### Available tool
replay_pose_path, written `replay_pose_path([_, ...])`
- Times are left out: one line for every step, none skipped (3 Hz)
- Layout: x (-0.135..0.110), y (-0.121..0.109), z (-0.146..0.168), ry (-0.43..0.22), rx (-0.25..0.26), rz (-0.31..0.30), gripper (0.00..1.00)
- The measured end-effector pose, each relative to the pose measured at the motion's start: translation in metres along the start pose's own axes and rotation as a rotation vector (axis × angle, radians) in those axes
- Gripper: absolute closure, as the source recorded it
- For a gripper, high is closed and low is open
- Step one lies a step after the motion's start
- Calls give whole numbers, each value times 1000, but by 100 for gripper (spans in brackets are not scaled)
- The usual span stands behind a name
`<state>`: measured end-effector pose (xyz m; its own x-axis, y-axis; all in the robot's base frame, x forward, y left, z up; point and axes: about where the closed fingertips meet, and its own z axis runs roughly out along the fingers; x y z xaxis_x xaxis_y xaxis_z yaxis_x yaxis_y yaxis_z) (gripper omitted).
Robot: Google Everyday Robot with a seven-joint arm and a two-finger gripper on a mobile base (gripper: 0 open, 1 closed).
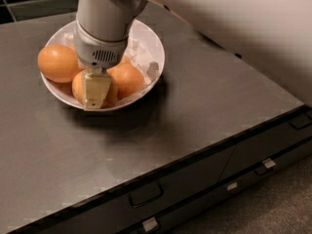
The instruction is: Pick orange from white bowl
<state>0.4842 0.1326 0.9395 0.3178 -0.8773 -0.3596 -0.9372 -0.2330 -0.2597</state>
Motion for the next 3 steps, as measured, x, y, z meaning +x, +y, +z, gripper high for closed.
replay_pose_path([4, 1, 1, -11, -3, 6, 33])
replay_pose_path([8, 1, 4, -20, -7, 13, 33])
replay_pose_path([13, 0, 9, -32, -11, 19, 33])
